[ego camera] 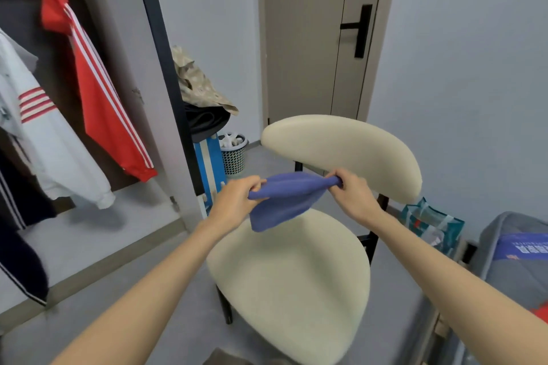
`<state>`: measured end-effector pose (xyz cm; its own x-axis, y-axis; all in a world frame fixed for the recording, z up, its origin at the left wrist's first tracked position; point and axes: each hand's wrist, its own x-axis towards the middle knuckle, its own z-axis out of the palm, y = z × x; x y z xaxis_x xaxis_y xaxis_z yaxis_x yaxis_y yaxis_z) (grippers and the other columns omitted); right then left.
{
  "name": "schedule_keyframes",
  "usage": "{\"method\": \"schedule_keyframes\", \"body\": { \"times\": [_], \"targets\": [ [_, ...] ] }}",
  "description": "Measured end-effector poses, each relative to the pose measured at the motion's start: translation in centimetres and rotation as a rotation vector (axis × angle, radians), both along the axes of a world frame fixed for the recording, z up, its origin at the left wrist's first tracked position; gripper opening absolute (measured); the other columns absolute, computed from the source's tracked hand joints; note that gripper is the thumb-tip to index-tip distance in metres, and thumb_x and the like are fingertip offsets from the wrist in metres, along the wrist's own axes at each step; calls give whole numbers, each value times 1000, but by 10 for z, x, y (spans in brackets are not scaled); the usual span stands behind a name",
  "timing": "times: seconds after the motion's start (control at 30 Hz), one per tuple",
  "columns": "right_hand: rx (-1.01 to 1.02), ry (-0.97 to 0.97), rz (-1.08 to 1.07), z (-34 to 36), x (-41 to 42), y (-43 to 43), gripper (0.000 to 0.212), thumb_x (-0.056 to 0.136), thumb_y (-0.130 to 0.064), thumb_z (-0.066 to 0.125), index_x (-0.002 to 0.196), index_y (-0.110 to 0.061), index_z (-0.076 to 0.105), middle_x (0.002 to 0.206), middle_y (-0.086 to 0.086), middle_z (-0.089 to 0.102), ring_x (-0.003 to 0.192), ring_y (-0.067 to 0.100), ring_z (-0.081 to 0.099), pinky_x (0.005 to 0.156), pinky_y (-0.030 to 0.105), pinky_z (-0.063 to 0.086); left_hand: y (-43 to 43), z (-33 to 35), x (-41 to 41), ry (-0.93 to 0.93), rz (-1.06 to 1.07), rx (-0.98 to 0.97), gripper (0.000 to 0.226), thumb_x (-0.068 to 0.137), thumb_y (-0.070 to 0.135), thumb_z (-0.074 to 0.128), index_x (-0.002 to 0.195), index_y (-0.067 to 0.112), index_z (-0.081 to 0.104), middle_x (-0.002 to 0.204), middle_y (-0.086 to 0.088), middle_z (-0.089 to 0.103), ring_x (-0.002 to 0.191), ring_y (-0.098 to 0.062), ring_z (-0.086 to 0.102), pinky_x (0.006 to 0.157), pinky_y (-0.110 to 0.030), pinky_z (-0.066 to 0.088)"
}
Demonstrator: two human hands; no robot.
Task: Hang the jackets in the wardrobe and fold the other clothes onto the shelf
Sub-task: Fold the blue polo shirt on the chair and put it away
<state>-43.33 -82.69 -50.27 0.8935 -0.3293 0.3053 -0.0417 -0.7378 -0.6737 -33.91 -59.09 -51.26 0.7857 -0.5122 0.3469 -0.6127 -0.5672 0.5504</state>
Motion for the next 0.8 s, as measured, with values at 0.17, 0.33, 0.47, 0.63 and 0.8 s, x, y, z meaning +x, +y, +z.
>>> {"method": "schedule_keyframes", "body": {
  "times": [0.17,0.33,0.47,0.63,0.8],
  "targets": [
    [33,260,-8,-84,-46,-6,17,89,1,44,94,-6,59,89,7,63,85,27,57,63,28,34,-3,-88,-50,318,-209,41,41,83,-4,53,65,21,25,65,-1,37,66,-15,34,60,-32,25],
    [25,731,147,-145,-90,-17,17,86,0,39,82,-15,48,90,0,56,85,20,50,66,28,36,1,-157,-87,533,-313,293,44,88,17,64,68,21,25,67,6,30,63,-11,24,58,-27,20],
    [153,790,142,-154,-102,-24,10,87,-5,42,80,-11,45,82,-1,50,74,12,43,65,24,34,2,-166,-95,693,-198,225,34,88,27,67,76,20,36,75,8,42,66,-7,38,59,-20,30],
    [363,593,17,-153,-84,-27,5,90,-10,47,86,-12,50,82,0,52,74,14,46,64,26,35,-11,-153,-81,712,18,-90,20,89,25,68,100,11,58,99,1,63,91,-12,59,76,-22,46],
    [599,426,-108,-160,-43,-25,13,96,-19,50,98,-9,57,89,2,59,81,15,54,68,26,42,-36,-150,-46,854,263,-416,19,91,24,66,104,10,68,101,-3,69,92,-18,65,82,-30,53]
  ]
}}
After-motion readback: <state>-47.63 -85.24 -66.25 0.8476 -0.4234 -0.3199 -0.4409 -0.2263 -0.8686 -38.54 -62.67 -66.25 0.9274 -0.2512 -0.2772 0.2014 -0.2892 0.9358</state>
